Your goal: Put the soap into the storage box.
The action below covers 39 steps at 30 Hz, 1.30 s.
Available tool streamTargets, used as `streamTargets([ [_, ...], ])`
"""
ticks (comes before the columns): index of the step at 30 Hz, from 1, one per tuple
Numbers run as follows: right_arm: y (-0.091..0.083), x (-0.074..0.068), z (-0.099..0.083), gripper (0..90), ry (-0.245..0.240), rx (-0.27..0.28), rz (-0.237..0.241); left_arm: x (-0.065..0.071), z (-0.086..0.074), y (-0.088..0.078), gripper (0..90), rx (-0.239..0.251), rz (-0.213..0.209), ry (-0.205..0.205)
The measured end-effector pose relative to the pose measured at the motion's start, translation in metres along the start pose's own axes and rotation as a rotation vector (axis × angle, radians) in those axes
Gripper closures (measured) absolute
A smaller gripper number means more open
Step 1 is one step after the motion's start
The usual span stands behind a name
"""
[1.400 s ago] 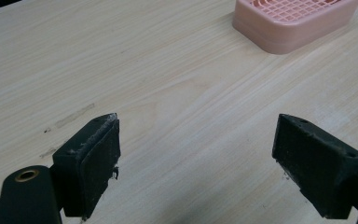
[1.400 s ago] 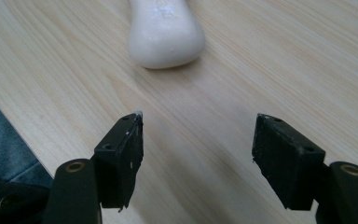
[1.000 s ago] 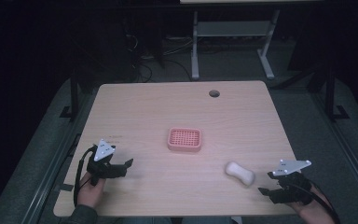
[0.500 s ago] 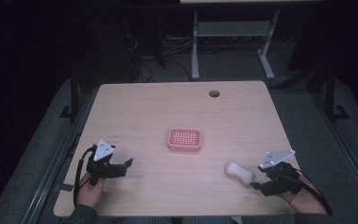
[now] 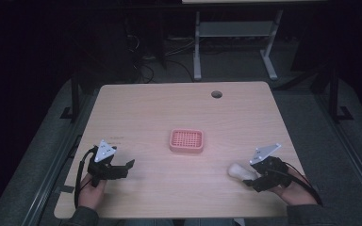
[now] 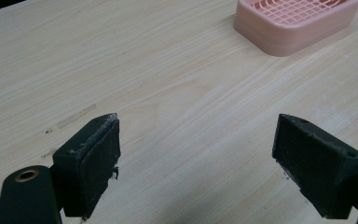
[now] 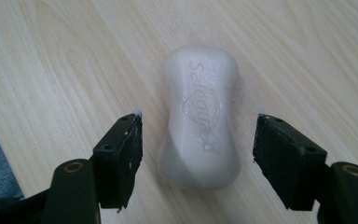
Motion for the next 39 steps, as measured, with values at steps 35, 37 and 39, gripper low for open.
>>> streamTargets([
  [35, 0.039, 0.005, 0.006, 48.4, -0.05, -0.13, 0.025, -0.001, 0.001, -0.001, 14.7, 0.007, 0.001, -0.01],
  [37, 0.038, 0.004, 0.005, 48.5, -0.053, -0.135, 0.026, -0.001, 0.001, -0.001, 14.7, 0.008, 0.0, -0.01],
  [39, 0.038, 0.003, 0.005, 48.5, -0.055, -0.132, 0.03, -0.001, 0.001, -0.001, 14.7, 0.008, 0.0, -0.011],
])
Point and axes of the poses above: each handheld gripper's, and its own axes: y roughly forward along the jaws, z roughly out of its top, x roughly to its right, the point moved 9 cm from there along y, roughly forward along the jaws, and after that the axes turned 4 degrees about -y, right-handed, at the moved point
